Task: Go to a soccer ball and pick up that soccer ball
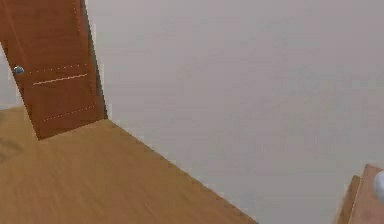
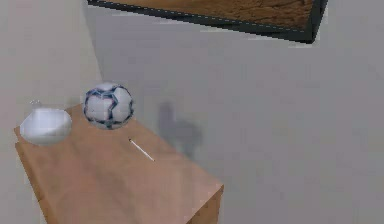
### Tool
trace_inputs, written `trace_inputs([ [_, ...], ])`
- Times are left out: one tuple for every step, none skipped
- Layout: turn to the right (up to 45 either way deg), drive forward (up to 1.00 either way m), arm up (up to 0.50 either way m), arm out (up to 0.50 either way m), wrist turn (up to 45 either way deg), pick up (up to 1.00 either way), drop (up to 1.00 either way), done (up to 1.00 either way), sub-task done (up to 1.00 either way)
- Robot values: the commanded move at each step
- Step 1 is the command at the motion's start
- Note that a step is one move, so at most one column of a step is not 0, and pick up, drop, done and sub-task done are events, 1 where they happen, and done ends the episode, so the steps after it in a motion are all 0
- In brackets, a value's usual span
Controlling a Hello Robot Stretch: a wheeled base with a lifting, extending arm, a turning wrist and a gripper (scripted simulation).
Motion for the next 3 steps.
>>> trace_inputs([
  [-18.0, 0.00, 0.00, 0.00, 0.0, 0.00, 0.00, 0.00, 0.00],
  [0.0, 0.00, 0.50, 0.00, 0.0, 0.00, 0.00, 0.00, 0.00],
  [0.0, 0.00, 0.38, 0.00, 0.0, 0.00, 0.00, 0.00, 0.00],
])
